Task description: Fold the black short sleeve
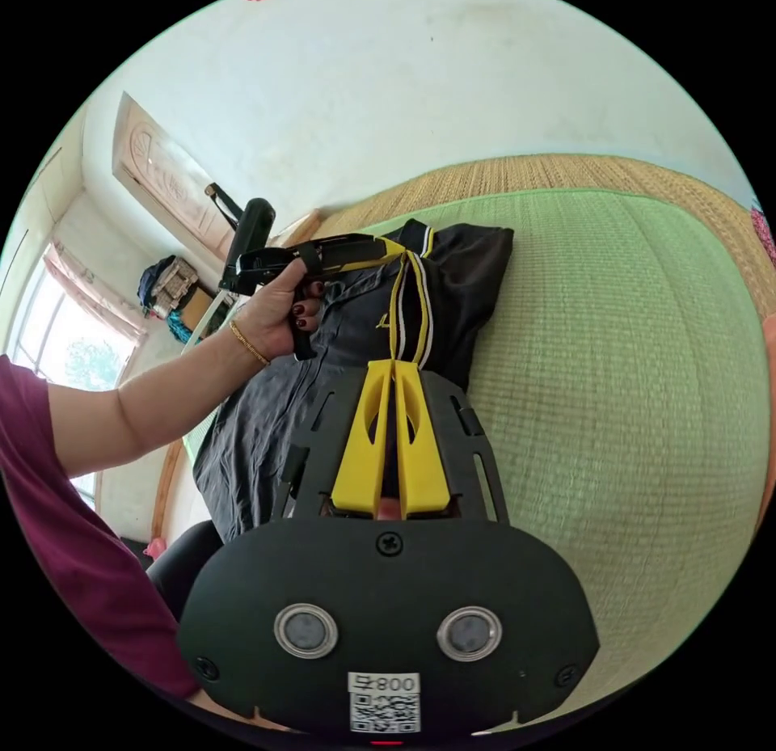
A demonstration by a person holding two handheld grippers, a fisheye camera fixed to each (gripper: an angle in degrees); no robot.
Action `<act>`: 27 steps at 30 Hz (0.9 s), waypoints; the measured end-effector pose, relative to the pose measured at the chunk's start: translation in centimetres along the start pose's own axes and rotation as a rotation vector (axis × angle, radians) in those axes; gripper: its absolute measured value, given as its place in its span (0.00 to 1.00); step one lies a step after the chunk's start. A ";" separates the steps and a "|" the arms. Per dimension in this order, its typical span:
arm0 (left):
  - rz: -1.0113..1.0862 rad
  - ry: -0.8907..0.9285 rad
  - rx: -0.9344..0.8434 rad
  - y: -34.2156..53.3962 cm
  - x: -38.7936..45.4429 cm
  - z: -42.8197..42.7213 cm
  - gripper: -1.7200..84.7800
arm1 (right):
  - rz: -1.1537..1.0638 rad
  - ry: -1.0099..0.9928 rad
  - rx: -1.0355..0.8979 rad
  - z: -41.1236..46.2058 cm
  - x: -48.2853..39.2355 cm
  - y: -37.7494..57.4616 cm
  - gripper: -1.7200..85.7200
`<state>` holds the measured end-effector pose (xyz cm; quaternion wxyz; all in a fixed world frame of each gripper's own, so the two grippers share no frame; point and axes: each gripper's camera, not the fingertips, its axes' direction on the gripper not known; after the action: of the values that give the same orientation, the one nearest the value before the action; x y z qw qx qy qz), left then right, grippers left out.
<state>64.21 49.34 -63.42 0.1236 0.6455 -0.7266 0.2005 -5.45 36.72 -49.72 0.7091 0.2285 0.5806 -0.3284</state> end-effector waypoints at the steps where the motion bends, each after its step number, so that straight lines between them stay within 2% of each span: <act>1: -0.009 0.017 0.012 0.5 -0.9 -0.8 0.04 | 0.006 -0.030 0.007 0.1 0.3 -0.2 0.02; 8: 0.125 0.004 0.025 1.5 -0.6 -3.7 0.03 | -0.021 -0.189 -0.072 1.9 1.2 -1.7 0.02; 11: 0.182 -0.022 -0.082 1.9 -1.1 -2.8 0.03 | -0.065 -0.250 -0.125 2.7 0.6 -2.6 0.02; 13: 0.174 -0.102 -0.168 2.9 -2.5 -2.1 0.02 | -0.081 -0.248 -0.119 2.5 0.1 -3.1 0.02; 19: 0.164 -0.022 -0.114 5.2 -5.2 -6.5 0.02 | 0.019 -0.040 -0.013 0.5 1.1 -3.7 0.02; 21: 0.159 -0.040 -0.183 5.8 -6.3 -6.2 0.02 | 0.072 0.006 -0.052 1.6 2.1 -3.9 0.02; 24: 0.132 0.025 -0.138 6.4 -7.6 -9.2 0.02 | 0.089 0.053 -0.107 2.8 2.4 -4.4 0.02; 27: 0.155 -0.020 -0.170 7.7 -8.5 -10.8 0.02 | 0.084 0.148 -0.104 2.7 1.9 -5.0 0.02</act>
<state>56.89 62.43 -58.56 0.1548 0.5767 -0.7898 0.1404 -7.04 31.06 -50.69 0.6884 0.2389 0.6376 -0.2502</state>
